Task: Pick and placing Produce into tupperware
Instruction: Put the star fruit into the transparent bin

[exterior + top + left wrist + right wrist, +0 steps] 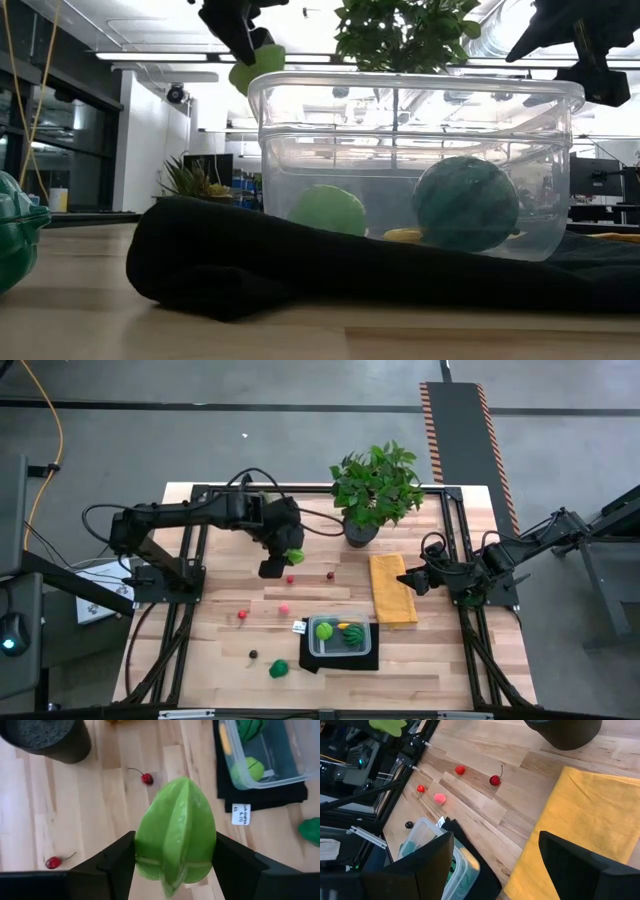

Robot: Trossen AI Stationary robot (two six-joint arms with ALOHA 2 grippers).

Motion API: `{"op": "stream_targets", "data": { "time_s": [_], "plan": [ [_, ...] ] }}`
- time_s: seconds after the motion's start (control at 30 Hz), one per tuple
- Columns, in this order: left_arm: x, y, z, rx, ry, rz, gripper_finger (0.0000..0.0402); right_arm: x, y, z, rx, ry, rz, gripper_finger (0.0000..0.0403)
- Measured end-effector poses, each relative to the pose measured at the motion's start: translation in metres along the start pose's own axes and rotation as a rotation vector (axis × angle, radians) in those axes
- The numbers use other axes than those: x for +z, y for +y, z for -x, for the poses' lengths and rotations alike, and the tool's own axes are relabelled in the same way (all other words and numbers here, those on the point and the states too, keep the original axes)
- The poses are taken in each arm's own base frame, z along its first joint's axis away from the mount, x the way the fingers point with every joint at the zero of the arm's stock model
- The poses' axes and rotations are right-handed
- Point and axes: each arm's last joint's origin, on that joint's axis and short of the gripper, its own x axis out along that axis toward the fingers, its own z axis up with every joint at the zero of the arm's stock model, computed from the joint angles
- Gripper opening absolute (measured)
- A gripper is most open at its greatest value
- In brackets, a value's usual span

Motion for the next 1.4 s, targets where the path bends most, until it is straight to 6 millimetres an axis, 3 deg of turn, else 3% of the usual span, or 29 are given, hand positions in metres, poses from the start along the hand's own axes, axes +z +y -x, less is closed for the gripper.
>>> {"op": "stream_targets", "data": {
  "time_s": [0.87,1.17,1.4],
  "plan": [
    [0.024,-0.058,-0.005,-0.062,-0.134,-0.003,0.0216,0.000,0.000,0.000,0.001,0.001,0.010,0.0282],
    [0.037,-0.071,-0.003,-0.074,-0.260,0.038,0.0218,0.000,0.000,0.000,0.001,0.001,0.025,0.0282],
    [0.046,-0.070,-0.010,-0.077,-0.314,0.065,0.0216,0.000,0.000,0.000,0.001,0.001,0.026,0.0282]
  ]
}}
